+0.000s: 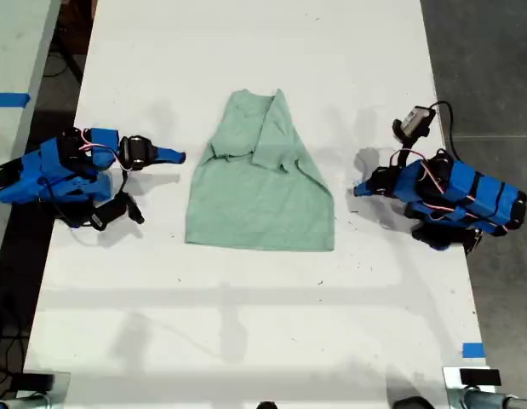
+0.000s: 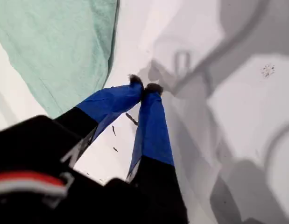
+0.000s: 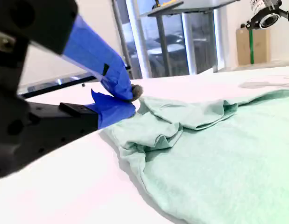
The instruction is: Fold t shirt
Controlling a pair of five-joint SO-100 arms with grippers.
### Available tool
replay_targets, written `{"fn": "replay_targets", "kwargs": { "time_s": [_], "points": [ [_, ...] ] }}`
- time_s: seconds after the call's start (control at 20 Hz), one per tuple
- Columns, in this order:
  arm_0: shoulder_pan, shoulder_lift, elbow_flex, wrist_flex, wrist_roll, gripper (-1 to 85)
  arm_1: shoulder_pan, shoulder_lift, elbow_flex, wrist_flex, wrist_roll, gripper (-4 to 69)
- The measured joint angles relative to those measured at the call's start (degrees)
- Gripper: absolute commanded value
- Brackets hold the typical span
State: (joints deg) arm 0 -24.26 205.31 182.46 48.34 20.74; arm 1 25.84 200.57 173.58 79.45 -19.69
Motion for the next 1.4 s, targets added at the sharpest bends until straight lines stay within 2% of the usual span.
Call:
{"fn": "replay_targets", "kwargs": {
  "time_s": [1.4],
  "points": [
    [-0.4, 0.0, 0.0, 0.9, -0.7, -0.1, 0.0, 0.0, 0.0, 0.3, 0.5, 2.3]
  ]
}}
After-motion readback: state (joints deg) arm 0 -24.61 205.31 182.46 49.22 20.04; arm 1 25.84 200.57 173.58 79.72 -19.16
